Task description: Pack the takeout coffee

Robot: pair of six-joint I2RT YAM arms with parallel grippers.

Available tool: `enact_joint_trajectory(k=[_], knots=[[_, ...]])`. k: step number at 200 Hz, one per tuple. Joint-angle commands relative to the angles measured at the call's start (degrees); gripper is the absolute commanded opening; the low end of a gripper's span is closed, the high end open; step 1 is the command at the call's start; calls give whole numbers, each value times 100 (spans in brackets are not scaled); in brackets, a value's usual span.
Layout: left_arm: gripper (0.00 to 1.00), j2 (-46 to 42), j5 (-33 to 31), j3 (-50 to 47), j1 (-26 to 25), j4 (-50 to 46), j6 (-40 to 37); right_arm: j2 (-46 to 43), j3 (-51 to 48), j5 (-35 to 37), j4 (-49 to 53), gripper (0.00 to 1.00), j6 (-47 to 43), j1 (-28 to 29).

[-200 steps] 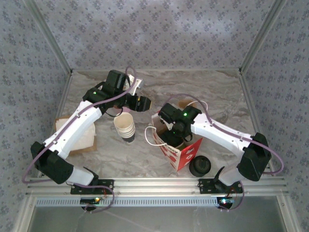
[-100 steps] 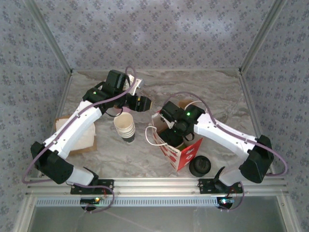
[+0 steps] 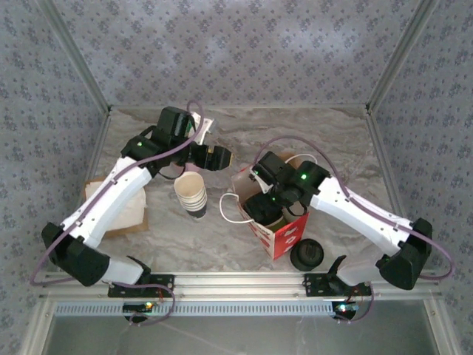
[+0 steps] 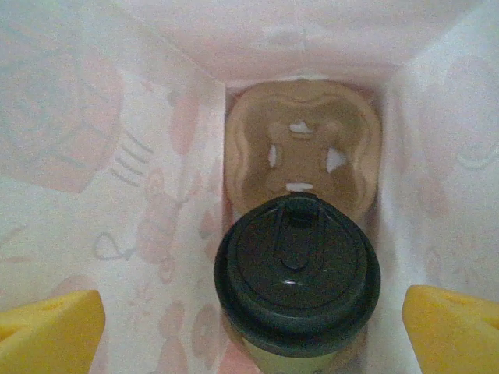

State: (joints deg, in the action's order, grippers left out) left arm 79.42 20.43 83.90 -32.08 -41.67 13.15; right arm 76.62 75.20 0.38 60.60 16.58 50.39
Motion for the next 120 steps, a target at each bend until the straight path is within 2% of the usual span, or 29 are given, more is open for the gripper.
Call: enact_joint_trajectory(k=[1, 74, 120], knots=[[90, -279, -117, 211, 35, 179, 50, -275, 171, -67, -99, 100, 134, 23], [99, -583, -332, 219, 43, 247, 92, -597, 171, -93, -257, 100, 161, 12], [99, -752, -452, 272, 51, 245, 93, -900, 171, -201, -391, 100, 161, -3]])
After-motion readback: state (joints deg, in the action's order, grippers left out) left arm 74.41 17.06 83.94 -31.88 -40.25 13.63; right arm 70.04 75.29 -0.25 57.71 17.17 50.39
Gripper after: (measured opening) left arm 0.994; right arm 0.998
